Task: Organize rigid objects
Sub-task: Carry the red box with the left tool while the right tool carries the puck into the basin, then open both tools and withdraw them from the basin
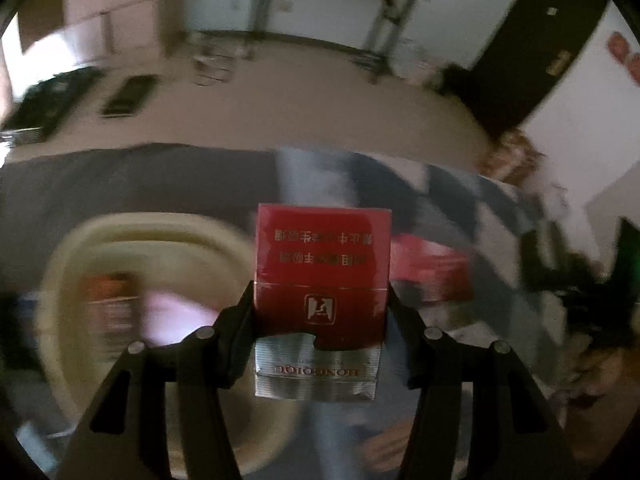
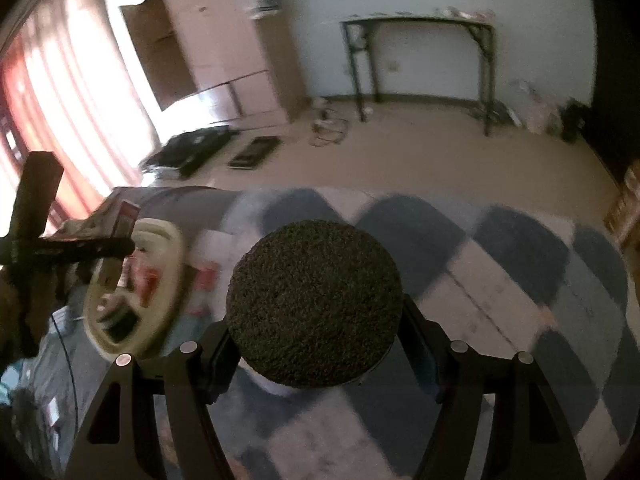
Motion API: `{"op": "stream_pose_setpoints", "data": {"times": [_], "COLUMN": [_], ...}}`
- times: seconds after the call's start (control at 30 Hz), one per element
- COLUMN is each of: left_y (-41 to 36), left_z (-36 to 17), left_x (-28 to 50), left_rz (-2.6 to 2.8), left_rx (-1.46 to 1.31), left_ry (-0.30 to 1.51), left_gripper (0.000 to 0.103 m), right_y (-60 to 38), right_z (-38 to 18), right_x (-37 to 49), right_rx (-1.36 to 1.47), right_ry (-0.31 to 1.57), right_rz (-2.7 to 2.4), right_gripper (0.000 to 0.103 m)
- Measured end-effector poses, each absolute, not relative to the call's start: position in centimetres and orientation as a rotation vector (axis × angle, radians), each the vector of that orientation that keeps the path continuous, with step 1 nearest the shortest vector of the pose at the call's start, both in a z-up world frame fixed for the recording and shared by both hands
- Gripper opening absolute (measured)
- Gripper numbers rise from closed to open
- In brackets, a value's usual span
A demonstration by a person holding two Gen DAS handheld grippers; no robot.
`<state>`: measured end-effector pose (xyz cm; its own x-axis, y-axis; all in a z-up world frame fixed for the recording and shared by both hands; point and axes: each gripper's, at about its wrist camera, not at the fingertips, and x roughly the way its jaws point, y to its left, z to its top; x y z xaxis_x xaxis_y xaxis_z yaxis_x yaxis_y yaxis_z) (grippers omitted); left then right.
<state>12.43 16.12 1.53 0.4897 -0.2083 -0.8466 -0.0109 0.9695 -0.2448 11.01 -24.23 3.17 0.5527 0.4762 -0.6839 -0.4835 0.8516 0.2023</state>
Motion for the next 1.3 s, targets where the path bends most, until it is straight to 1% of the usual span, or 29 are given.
{"op": "stream_pose_setpoints", "data": {"times": [0.13, 0.27, 0.43, 0.6, 0.77, 0.9, 1.03, 1.17, 1.23, 1.27, 1.3], "left_y": [22.7, 26.4, 28.5, 29.6, 30.4, 29.9, 30.0, 29.8, 30.0, 30.2, 30.6], "left_z": [1.4, -0.5, -4.0, -5.6, -6.5, -7.5, -8.6, -8.7, -8.7, -8.3, -7.7], "left_x": [10.6, 10.2, 10.0, 9.8, 9.8, 10.3, 10.6, 10.6, 10.7, 10.5, 10.2], "left_rz": [0.033, 0.127, 0.169, 0.152, 0.126, 0.111, 0.122, 0.141, 0.132, 0.131, 0.139], "left_rx": [-0.231, -0.305, -0.348, -0.347, -0.353, -0.301, -0.31, -0.289, -0.312, -0.332, -0.35], "left_ry": [1.062, 1.111, 1.167, 1.17, 1.183, 1.197, 1.206, 1.205, 1.209, 1.191, 1.16], "left_gripper": [0.058, 0.058, 0.058, 0.058, 0.058, 0.058, 0.058, 0.058, 0.061, 0.067, 0.072], "right_y": [-17.5, -10.4, -1.9, 4.6, 8.2, 10.4, 10.5, 10.2, 10.3, 10.2, 10.0], "right_z": [6.1, 6.5, 4.6, 1.5, -1.7, -4.0, -5.3, -5.8, -5.7, -5.3, -4.9], "right_x": [9.6, 9.1, 8.6, 10.0, 11.7, 12.7, 12.9, 12.7, 12.5, 12.2, 12.0], "right_rx": [-0.113, -0.212, -0.312, -0.427, -0.446, -0.466, -0.472, -0.465, -0.475, -0.48, -0.476], "right_ry": [0.786, 0.804, 0.852, 0.899, 0.984, 1.002, 1.001, 1.004, 0.996, 0.981, 0.967], "right_rz": [0.687, 0.784, 0.874, 0.897, 0.899, 0.902, 0.904, 0.903, 0.906, 0.905, 0.904], "right_gripper": [0.071, 0.071, 0.071, 0.071, 0.071, 0.071, 0.069, 0.07, 0.076, 0.083, 0.093]}}
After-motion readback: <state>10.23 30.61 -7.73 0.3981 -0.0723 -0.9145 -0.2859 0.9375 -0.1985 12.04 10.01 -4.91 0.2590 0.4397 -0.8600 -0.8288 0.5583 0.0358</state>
